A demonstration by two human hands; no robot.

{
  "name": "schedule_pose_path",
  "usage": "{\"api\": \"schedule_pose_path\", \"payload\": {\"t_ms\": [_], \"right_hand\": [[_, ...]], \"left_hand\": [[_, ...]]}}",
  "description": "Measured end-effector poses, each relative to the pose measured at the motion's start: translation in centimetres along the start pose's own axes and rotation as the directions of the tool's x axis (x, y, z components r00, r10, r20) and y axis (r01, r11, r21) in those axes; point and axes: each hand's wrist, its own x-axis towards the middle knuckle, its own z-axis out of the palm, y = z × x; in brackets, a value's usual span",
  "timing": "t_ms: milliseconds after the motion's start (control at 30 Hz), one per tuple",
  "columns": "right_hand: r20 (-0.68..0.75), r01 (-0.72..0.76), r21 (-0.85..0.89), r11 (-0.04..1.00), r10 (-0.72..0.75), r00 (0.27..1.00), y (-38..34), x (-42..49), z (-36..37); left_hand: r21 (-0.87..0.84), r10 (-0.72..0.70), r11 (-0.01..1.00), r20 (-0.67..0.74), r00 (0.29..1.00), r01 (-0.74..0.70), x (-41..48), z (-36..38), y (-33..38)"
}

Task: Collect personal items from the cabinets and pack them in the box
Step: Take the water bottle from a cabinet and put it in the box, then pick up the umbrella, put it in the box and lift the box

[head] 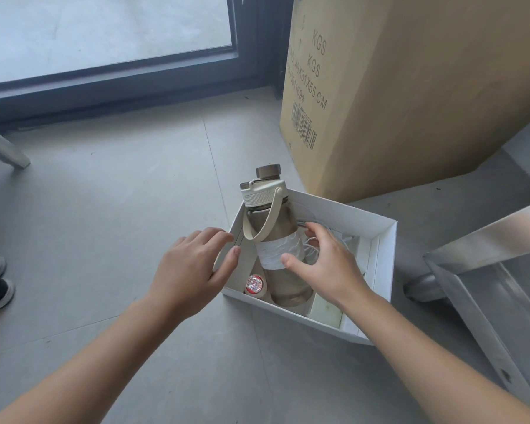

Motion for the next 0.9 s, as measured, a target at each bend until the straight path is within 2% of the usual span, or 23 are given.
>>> {"api": "schedule_pose_path", "payload": {"t_ms": [300, 467, 667, 900], "right_hand": [[0.06, 0.04, -0.065, 0.997, -0.036, 0.998, -1.8, 0.0, -2.8], [0.071, 0.121, -0.15, 0.981, -0.111, 0.991, -5.7, -1.5, -7.7], [0.123, 0.172, -0.228, 0.958, -0.147, 0.982, -15.8, -6.4, -18.3], [0.133, 0.276, -0.281, 0.919, -0.247, 0.96, -34.5, -11.6, -34.9]], "left_hand": [[0.107, -0.016, 0.994, 0.06, 0.998, 0.01, 1.3, -1.6, 0.9], [0.151, -0.011, 0.989, 0.069, 0.998, 0.001, 1.5, -6.6, 2.4], [0.204, -0.031, 0.979, 0.031, 0.999, 0.024, 0.6, -20.2, 8.6], [0.241, -0.021, 0.971, 0.103, 0.994, -0.004, 0.9, -43.0, 17.4]]}}
